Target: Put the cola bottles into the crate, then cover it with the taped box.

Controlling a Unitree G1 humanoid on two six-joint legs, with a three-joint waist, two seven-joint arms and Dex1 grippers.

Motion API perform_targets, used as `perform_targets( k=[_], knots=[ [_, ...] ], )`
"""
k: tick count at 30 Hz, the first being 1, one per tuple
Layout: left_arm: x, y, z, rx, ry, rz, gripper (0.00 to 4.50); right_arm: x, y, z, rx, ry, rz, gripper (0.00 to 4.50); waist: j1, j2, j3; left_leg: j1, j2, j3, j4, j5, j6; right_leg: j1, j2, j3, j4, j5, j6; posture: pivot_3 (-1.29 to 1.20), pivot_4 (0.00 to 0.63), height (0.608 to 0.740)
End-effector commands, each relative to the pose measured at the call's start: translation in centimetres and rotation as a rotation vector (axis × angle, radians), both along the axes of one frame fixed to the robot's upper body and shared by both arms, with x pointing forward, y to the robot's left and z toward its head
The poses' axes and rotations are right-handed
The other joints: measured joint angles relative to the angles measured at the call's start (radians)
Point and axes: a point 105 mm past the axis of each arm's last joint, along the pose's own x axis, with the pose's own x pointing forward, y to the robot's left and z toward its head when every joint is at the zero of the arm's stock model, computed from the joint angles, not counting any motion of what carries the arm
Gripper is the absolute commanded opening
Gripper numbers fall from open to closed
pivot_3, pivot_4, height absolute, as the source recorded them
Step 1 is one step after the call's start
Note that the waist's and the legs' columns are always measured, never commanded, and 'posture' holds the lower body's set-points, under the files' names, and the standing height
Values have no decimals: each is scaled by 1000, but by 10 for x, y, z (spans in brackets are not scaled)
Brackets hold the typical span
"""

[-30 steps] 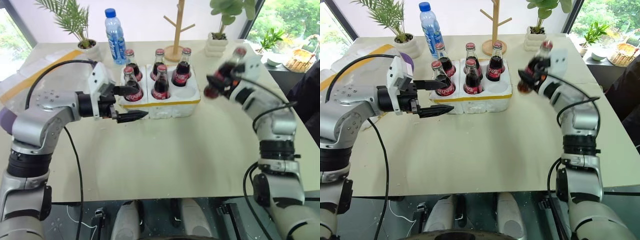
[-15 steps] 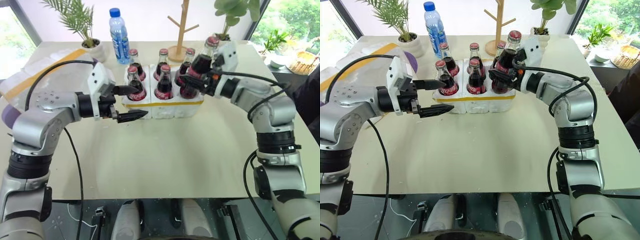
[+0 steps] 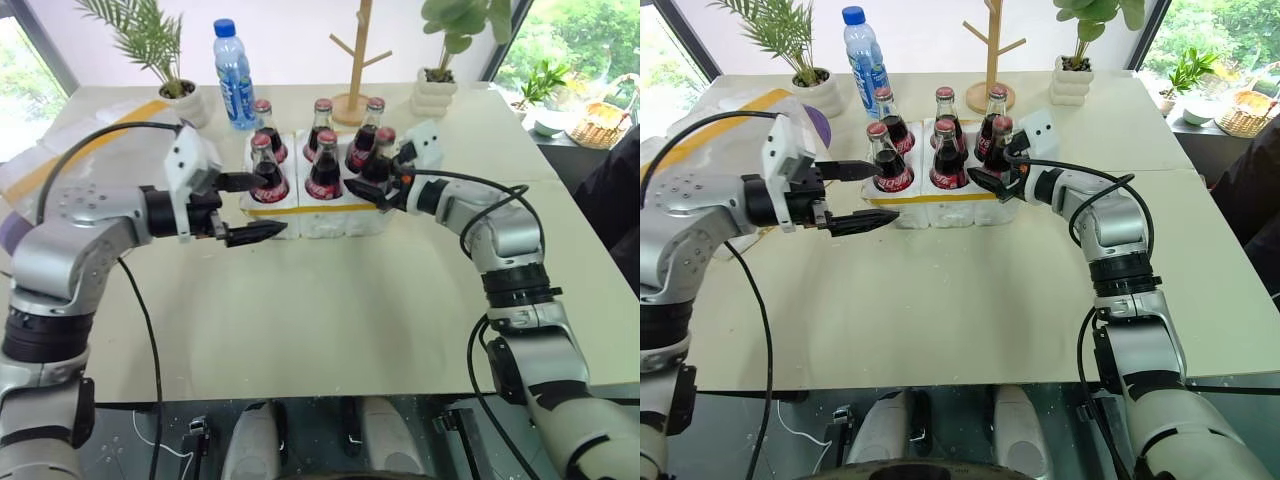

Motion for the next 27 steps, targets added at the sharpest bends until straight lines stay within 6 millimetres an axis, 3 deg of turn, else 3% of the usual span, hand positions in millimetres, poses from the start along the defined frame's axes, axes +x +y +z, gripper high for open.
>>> perform_targets(
  k=[1, 4, 7, 9, 12, 16, 18, 21, 27],
  knots=[
    [-12, 17, 21, -8, -48, 33, 4500, -20, -7, 30, 9, -73, 74, 4465, 3, 0, 0, 0, 0, 0, 0, 0, 0, 0, 0, 0, 0, 0, 0, 0, 150, 740],
    [-32, 51, 36, 19, -15, 104, 4500, -61, -27, 75, 40, -129, 210, 4465, 5, 0, 1, -5, 0, 0, 0, 0, 0, -4, -1, 0, -1, 0, 0, 0, 150, 740],
    [-48, 77, 44, 65, 19, 162, 4500, -87, -41, 96, 33, -146, 269, 4465, 4, 0, 2, -4, 0, 0, -1, 0, 1, -4, -1, 0, -2, 0, 0, 0, 150, 740],
    [-60, 109, 49, 132, 58, 253, 4500, -104, -56, 109, 29, -153, 297, 4465, -3, -1, 2, -1, 1, 0, -1, -1, 1, -1, 0, -2, -3, -1, 0, 0, 150, 740],
    [-75, 152, 49, 236, 119, 368, 4500, -113, -68, 117, -17, -177, 277, 4465, -4, 0, 2, 3, 1, 2, -3, -1, 1, 0, 0, -1, -2, -3, -5, 0, 150, 740],
    [-87, 215, 34, 416, 211, 523, 4500, -117, -68, 122, -16, -189, 285, 4465, -4, 1, 1, 6, 2, 4, -5, -1, 0, 0, -1, -1, -2, -5, -10, 0, 150, 740],
    [-88, 247, 22, 529, 256, 584, 4500, -119, -64, 120, -2, -181, 318, 4465, -3, 1, 1, 6, 3, 4, -5, -1, 0, 0, -1, -1, -1, -6, -11, 0, 150, 740],
    [-82, 272, 12, 610, 272, 632, 4500, -118, -59, 114, -16, -176, 344, 4465, 5, 1, 1, 6, 3, 6, -7, -1, 0, -2, -3, -1, -2, -6, -12, 0, 150, 740],
    [-39, 285, 5, 675, 232, 670, 4500, -117, -54, 114, -20, -179, 360, 4465, 27, 0, 0, -3, 1, 7, -2, -1, 0, -6, -2, -2, -1, -4, -8, 0, 150, 740]
  ],
)
